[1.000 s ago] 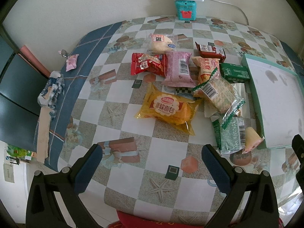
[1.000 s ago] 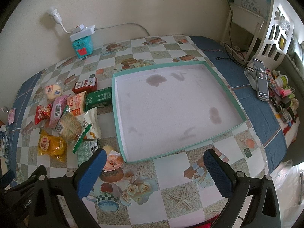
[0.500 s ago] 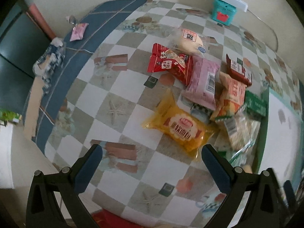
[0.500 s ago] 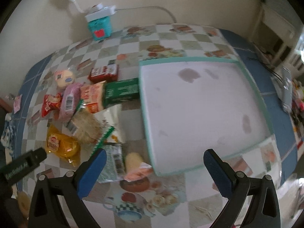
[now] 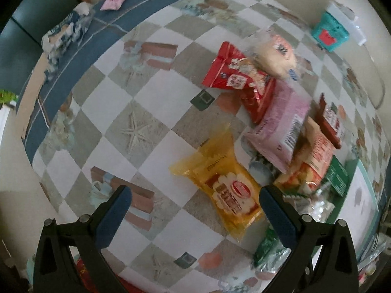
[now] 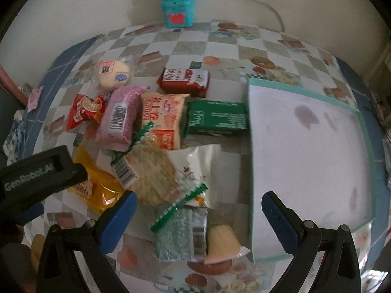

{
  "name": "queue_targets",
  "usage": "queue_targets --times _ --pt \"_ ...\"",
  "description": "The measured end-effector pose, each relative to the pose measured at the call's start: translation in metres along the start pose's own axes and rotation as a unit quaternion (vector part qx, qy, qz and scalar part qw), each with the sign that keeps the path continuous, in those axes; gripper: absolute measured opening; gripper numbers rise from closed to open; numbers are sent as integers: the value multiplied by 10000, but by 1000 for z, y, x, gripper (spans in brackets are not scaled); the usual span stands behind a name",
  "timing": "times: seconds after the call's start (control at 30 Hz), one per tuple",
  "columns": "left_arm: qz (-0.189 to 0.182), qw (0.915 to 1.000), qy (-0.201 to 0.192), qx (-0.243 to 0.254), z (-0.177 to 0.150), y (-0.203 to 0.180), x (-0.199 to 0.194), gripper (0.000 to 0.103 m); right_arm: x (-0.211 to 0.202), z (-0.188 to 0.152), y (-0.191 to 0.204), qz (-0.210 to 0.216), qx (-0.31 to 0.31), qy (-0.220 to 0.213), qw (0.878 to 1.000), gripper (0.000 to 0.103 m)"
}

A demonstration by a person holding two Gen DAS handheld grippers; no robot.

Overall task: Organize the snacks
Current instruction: 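Grasp the yellow bread bag with the left gripper while the right grasps a green biscuit pack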

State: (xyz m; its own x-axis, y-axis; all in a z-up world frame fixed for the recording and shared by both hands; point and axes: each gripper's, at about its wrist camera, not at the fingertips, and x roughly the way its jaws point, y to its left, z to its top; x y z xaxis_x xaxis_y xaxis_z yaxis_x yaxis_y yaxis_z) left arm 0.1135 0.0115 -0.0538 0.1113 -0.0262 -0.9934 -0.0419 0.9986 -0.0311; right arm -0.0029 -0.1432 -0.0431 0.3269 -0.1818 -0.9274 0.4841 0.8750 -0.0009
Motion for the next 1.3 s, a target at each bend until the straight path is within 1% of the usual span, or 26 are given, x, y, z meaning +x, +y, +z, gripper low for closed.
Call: queue_targets --times 0.07,0.23,0.37,0.43,0.5,0.53,0.6,0.63,0.77,0.9,0.93,0.97,1.0,1.03,1.07,1.13,1.17,1.23,1.27,1.3 --pt "-47 9999 105 -111 6 2 7 103 5 2 5 73 -91 29 9999 103" --pt "-316 9988 314 -212 19 7 19 103 13 6 17 161 -298 88 9994 103" --pt "-518 9980 305 -205 24 8 20 103 17 4 20 168 -363 104 9991 102" --pt "-627 9973 352 -160 25 5 21 103 16 4 20 236 -368 78 9990 97" --pt "-666 9968 423 -136 26 0 23 103 14 4 21 314 -379 32 9988 85" --pt "-688 9965 459 -130 29 -1 25 103 13 4 21 336 -396 7 9987 82" --pt "-693 9965 452 -117 31 -1 29 103 11 3 22 357 -429 -30 9984 72" --pt "-688 9966 434 -110 34 -1 31 103 10 3 22 380 -437 -43 9983 69" --pt "-638 9973 335 -131 41 -3 38 103 10 2 20 420 -374 -53 9984 67" --pt "-649 9970 382 -155 40 -12 44 101 9 3 15 432 -281 -43 9987 65" --pt "-656 9970 380 -165 38 -13 49 97 9 3 14 434 -259 -39 9987 65" --pt "-716 9965 400 -164 40 -13 51 91 9 3 13 440 -249 -35 9987 65" --pt "-773 9960 414 -153 35 -14 53 86 10 3 12 432 -226 -20 9988 65" --pt "-820 9956 425 -137 29 -14 57 74 10 2 11 427 -219 -14 9988 65" --pt "-874 9951 452 -98 30 -15 59 66 10 2 10 420 -203 -4 9989 65" --pt "-805 9958 438 -23 26 -21 61 63 10 2 9 429 -175 7 9989 65" --pt "-795 9959 435 4 25 -23 61 59 11 2 8 433 -155 12 9989 65" --pt "-808 9958 427 21 19 -33 60 54 11 1 6 455 -120 21 9989 65" --pt "-800 9959 412 32 21 -32 59 53 10 1 6 473 -100 24 9988 65" --pt "-761 9963 386 35 16 -40 53 53 10 1 5 486 -87 24 9988 65"
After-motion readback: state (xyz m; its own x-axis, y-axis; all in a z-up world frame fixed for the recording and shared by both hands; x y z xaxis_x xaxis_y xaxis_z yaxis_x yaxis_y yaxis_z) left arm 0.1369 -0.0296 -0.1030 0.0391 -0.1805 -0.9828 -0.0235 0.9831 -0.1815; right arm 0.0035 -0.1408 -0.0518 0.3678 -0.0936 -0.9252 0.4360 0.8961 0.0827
